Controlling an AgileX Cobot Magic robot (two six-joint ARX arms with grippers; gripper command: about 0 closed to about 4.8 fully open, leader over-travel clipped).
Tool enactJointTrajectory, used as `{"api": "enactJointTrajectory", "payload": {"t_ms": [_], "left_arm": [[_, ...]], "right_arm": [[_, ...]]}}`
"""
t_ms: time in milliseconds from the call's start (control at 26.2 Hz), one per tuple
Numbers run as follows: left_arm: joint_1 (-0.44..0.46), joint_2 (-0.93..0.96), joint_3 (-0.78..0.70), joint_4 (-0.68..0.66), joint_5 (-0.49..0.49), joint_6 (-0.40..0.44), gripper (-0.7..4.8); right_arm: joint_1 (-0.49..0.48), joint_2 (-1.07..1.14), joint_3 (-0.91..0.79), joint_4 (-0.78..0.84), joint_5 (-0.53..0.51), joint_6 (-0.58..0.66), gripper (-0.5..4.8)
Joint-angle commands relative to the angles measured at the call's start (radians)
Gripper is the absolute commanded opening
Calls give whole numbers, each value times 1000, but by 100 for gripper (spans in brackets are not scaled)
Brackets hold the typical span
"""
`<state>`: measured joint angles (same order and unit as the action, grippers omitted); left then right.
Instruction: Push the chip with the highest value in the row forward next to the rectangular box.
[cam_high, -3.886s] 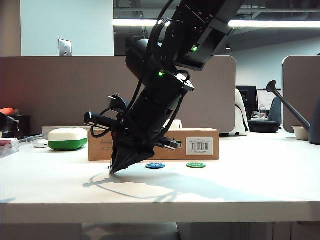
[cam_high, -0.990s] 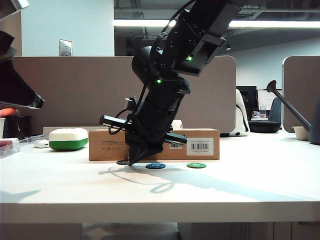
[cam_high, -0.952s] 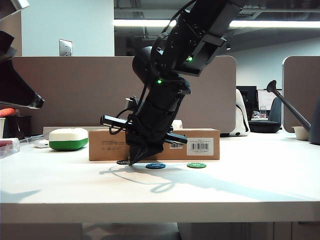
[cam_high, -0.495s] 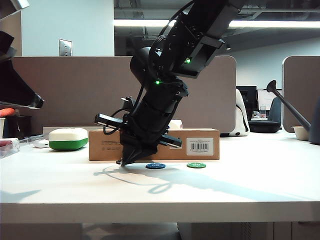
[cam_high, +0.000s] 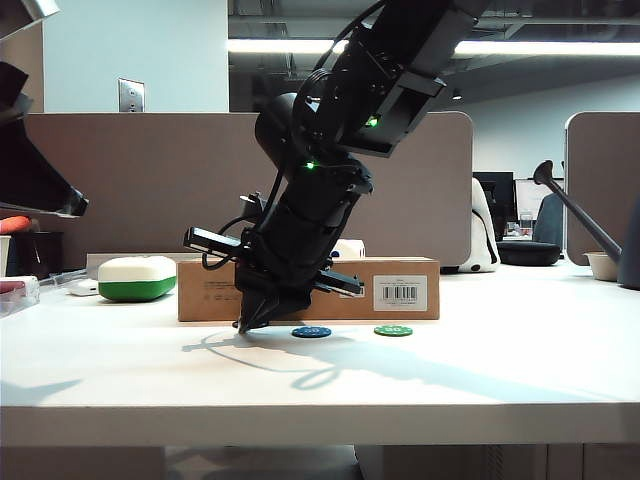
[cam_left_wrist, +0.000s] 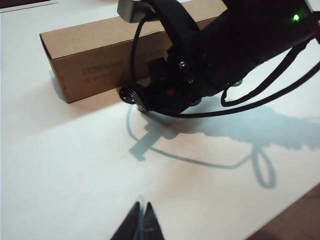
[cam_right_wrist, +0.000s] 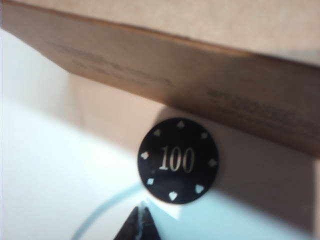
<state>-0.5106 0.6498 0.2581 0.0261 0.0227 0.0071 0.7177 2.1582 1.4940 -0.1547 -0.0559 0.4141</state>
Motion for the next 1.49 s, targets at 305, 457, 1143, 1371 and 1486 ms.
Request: {"api": "enactJointTrajectory", "payload": {"t_ms": [305, 457, 1143, 1371, 1486], "left_arm": [[0, -2, 4, 13, 0, 0, -5], [0, -2, -1, 13, 0, 0, -5], [0, -76, -5, 13, 0, 0, -5], [0, -139, -5, 13, 0, 0, -5], [0, -198, -8, 14, 0, 0, -5]], "right_arm": [[-3, 16, -12, -50, 20, -15, -9], [-2, -9, -12, -109, 10, -22, -9], [-2, -276, -12, -394, 179, -113, -9], [4, -356, -19, -520, 237, -134, -9], [7, -404, -36, -555, 263, -134, -9]]}}
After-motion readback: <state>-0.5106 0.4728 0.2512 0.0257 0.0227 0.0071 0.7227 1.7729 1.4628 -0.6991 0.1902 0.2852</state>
